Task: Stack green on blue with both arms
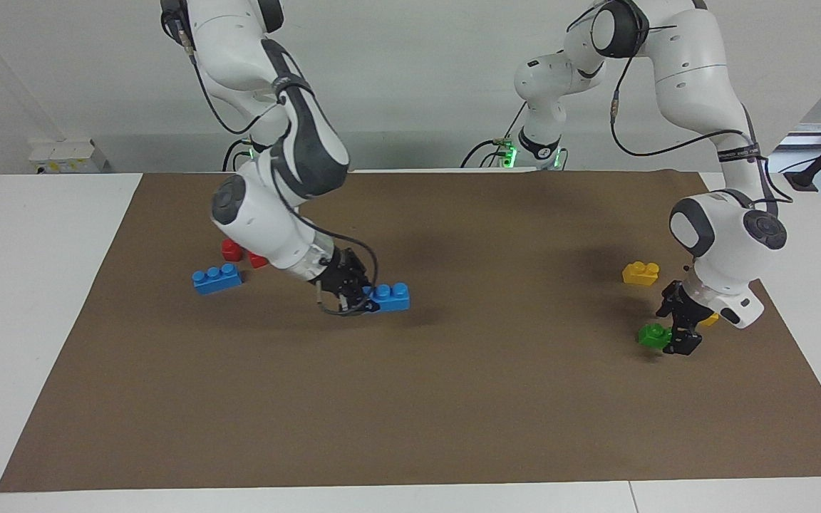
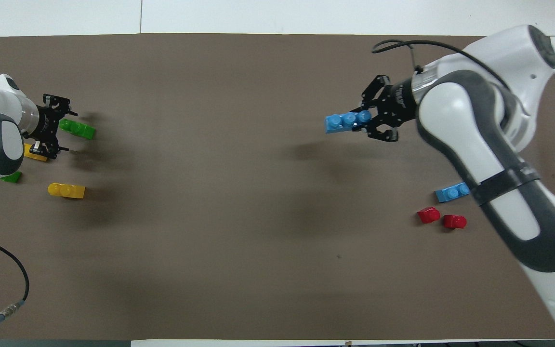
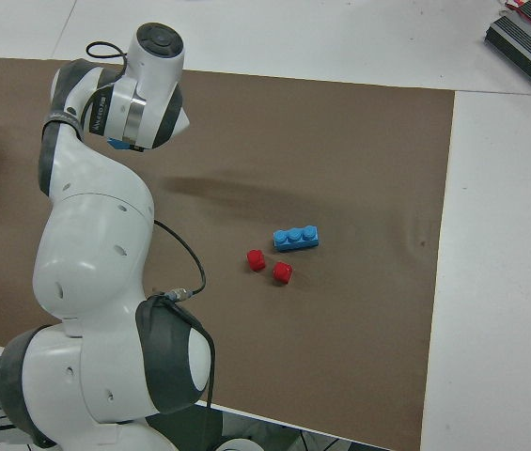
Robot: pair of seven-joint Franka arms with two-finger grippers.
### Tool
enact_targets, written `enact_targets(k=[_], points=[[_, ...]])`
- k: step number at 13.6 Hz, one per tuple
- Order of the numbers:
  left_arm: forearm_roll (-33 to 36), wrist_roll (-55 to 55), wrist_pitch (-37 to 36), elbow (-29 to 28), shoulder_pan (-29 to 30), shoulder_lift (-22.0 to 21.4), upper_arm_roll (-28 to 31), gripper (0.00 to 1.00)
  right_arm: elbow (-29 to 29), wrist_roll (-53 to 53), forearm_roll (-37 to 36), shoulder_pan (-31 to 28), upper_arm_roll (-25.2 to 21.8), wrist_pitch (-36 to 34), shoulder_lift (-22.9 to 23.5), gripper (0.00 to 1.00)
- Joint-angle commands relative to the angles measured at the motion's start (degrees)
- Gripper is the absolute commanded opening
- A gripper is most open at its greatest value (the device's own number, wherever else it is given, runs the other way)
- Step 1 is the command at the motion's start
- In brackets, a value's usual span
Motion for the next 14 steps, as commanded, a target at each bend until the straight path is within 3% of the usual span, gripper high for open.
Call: enact_targets(k=[1,2,8,10,14], points=[[-0.02,-0.36,1.42,-1.95,-0.18,-1.49,0.33,0.11,-5.05,2.55,1.09,4.93,-0.31,6.81,-0.98,0.0],[0.07,-0.18,1.42,-1.95,-0.18,-1.49,0.33,0.0,-6.46,4.39,1.27,7.39,-0.31,9.54,-1.16,0.0],[-0.02,-0.27,-3.13,1.46,-1.75,-2.01,0.16,0.0,-11.74,3.36,2.14,11.8,0.13,14.13,-0.28,0.0],[-0.02,-1.31,-7.79,1.92,-4.12,-5.33,0.07,0.0,-12.01,2.13,6.26,12.25,0.04,16.5,0.6,0.0],[-0.02,-15.09,-16.92,1.48,-11.32,-12.19,0.16,0.0,-12.36,0.46,10.76,12.87,0.04,18.53,1.39,0.0]])
